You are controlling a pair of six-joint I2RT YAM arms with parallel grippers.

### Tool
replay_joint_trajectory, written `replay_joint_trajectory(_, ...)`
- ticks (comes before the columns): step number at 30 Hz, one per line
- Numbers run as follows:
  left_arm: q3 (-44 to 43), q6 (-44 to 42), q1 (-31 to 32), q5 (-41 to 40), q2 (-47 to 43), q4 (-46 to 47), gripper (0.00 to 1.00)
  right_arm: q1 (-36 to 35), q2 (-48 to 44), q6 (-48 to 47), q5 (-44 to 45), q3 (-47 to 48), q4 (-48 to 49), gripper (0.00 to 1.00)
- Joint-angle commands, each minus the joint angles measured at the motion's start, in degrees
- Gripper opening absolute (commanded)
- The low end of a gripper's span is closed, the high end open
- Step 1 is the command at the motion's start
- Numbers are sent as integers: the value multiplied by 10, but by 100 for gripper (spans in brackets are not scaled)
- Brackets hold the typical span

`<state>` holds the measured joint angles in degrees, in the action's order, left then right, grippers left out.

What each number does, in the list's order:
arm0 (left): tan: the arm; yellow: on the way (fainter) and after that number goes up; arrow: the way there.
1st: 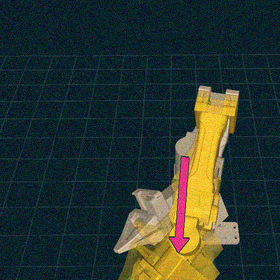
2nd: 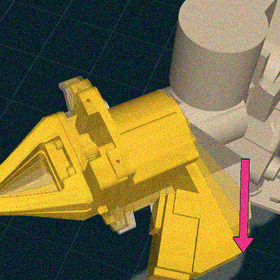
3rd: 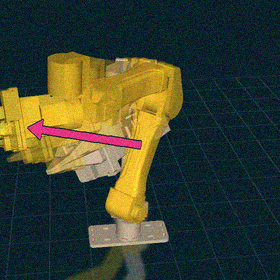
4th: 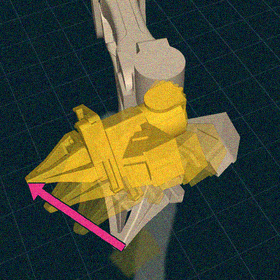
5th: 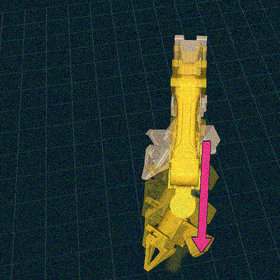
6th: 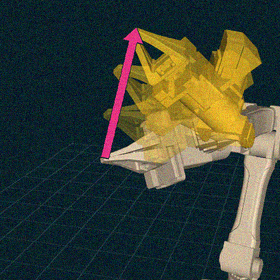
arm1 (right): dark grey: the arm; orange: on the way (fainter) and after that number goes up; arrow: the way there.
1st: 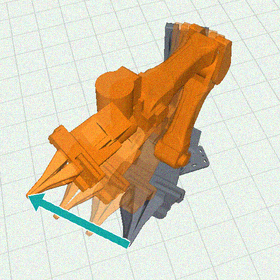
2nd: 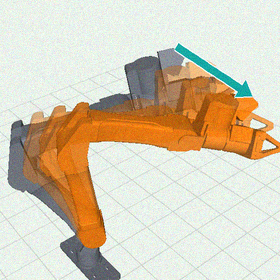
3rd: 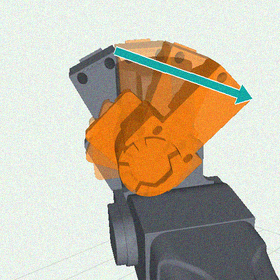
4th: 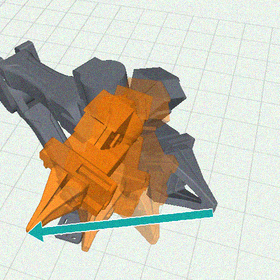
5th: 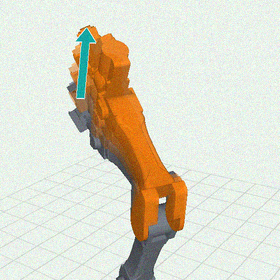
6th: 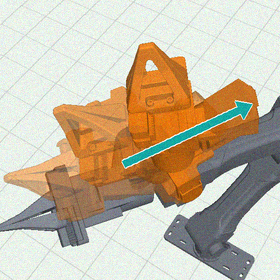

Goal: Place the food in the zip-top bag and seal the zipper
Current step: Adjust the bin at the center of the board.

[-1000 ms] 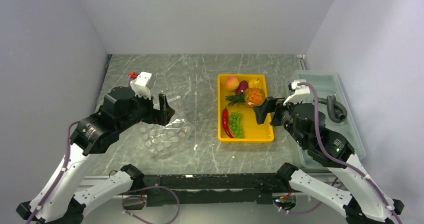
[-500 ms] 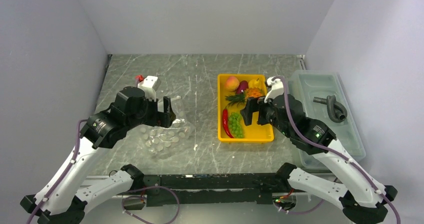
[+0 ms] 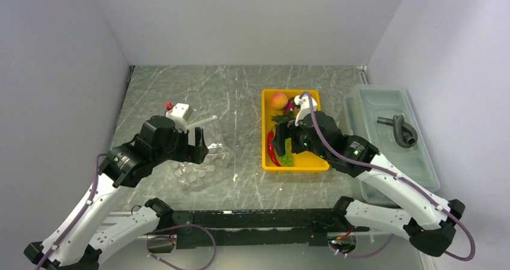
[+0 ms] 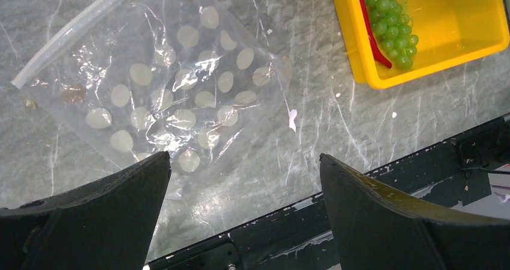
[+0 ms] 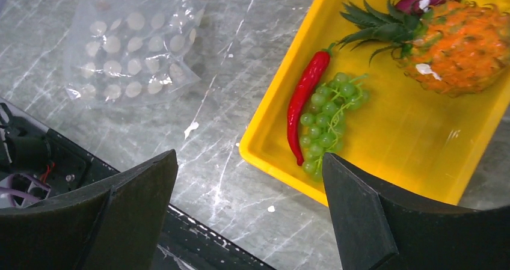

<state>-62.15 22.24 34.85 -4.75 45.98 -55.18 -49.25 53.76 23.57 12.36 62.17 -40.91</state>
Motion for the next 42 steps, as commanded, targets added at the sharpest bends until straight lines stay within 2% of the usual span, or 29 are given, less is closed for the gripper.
replay_joint_trajectory(1, 20, 11, 1, 13, -27, 27, 100, -27, 28, 20, 38, 12, 38, 93)
replay_joint_trajectory(9, 54, 4, 1, 36, -62, 46, 100, -56, 114, 49, 96, 26, 47, 88)
replay_joint_trajectory(26, 82, -1, 1, 79, -88, 76, 100, -52, 324, 114, 179, 83, 83, 63)
replay_joint_trajectory(34, 82, 1, 1, 59, -124, 71, 100, -24, 406, 118, 164, 97, 105, 55)
replay_joint_trajectory(42, 84, 0, 1, 49, -139, 69, 100, -4, 452, 123, 148, 97, 123, 51)
